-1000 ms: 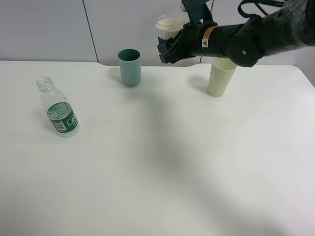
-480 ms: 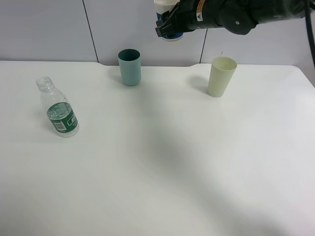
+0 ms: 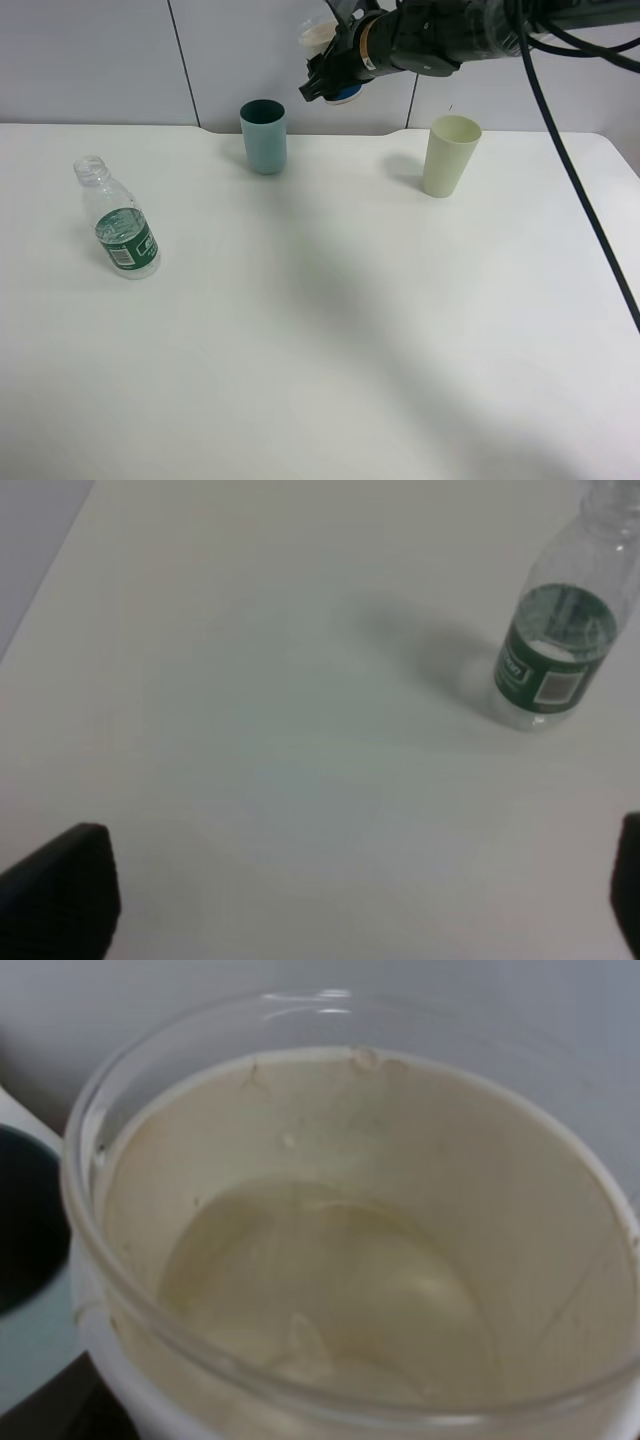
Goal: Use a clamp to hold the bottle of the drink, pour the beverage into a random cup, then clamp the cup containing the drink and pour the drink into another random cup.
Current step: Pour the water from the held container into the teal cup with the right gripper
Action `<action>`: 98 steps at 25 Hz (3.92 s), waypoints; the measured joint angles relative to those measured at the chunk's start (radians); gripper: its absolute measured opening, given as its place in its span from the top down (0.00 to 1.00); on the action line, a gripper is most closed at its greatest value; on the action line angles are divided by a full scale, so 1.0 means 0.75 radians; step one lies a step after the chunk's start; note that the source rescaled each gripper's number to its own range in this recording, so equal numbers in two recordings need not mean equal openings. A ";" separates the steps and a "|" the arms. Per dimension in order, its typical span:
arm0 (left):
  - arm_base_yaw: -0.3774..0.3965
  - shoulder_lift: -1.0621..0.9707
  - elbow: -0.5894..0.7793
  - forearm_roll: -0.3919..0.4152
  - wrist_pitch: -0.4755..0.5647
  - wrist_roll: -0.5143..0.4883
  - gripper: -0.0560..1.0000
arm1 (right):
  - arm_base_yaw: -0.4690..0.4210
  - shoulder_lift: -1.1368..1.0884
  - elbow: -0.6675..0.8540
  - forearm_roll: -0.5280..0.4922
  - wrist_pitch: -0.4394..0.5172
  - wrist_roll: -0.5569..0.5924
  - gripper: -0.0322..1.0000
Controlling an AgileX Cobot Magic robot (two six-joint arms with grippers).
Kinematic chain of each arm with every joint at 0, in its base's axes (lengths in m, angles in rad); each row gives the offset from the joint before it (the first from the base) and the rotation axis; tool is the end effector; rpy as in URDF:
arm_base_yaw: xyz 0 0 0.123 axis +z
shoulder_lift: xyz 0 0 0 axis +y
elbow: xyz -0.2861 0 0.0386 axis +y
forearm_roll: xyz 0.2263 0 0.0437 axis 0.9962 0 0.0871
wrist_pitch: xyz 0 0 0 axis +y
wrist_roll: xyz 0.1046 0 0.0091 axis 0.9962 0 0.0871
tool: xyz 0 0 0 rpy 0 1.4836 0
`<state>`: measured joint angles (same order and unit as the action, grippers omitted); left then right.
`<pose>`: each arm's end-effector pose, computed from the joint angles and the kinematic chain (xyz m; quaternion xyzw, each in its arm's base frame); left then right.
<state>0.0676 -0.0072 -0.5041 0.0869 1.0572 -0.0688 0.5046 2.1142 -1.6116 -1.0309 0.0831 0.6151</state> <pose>-0.0170 0.0068 0.2621 -0.0597 0.8464 0.0431 0.5274 0.4363 0.2324 0.2309 -0.3595 0.7690 -0.0064 0.5285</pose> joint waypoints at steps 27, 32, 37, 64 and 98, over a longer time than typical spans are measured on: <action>0.000 0.000 0.000 0.000 0.000 0.000 0.00 | 0.112 0.133 -0.150 -0.196 0.119 0.001 0.94; 0.000 0.000 0.000 0.000 0.000 0.000 0.00 | 0.115 0.144 -0.172 -0.203 0.139 0.001 0.94; 0.000 0.000 0.000 0.000 0.000 0.000 0.00 | 0.126 0.176 -0.230 -0.208 0.201 0.001 0.94; 0.000 0.000 0.000 0.000 0.000 0.000 0.00 | 0.141 0.178 -0.230 -0.467 0.181 -0.250 0.94; 0.000 0.000 0.000 0.000 0.000 0.000 0.00 | 0.141 0.178 -0.230 -0.840 0.265 -0.250 0.94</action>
<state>0.0676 -0.0072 -0.5041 0.0869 1.0572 -0.0688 0.6103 2.2473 -1.7839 -1.6611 0.2818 0.4275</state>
